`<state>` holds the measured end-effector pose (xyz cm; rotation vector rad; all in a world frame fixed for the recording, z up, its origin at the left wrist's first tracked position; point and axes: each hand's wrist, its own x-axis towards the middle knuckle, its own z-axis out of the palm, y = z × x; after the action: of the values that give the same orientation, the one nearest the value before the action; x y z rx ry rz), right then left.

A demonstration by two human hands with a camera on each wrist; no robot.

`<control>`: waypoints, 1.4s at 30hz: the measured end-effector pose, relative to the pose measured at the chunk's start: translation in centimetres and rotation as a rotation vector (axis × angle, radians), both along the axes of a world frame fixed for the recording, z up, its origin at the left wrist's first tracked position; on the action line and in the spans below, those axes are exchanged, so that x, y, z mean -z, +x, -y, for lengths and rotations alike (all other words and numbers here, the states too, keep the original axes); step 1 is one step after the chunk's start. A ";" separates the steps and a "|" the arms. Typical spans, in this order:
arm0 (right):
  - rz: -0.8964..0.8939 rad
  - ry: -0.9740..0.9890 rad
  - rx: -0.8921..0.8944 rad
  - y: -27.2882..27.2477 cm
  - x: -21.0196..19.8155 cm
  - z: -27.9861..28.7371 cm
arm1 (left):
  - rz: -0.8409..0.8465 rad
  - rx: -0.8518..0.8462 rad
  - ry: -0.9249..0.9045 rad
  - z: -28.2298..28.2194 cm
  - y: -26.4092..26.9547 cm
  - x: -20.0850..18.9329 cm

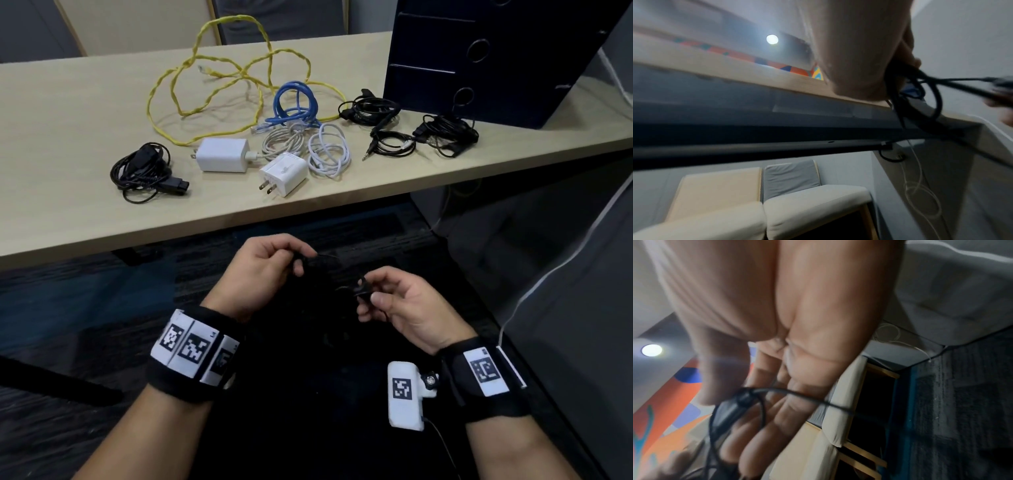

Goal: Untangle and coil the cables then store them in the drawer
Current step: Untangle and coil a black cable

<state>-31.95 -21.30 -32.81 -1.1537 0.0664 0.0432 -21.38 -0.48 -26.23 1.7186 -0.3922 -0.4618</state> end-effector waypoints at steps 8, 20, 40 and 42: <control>0.054 -0.028 0.094 0.2 -2.1 -0.4 | 0.260 0.246 0.334 2.3 -1.6 1.0; 0.149 -0.536 -0.101 -0.8 -1.9 0.8 | -0.268 -0.126 -0.049 3.0 -1.2 1.1; 0.136 0.631 0.734 -3.4 -0.8 6.5 | -0.247 -0.392 -0.173 2.4 0.9 1.6; 0.152 0.608 0.746 -3.7 -0.9 6.7 | -0.235 -0.426 -0.170 2.3 1.1 1.7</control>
<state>-35.63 -28.05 -31.87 -0.4697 0.3220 -0.6450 -20.23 -2.74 -27.91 1.5082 0.1036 -0.3032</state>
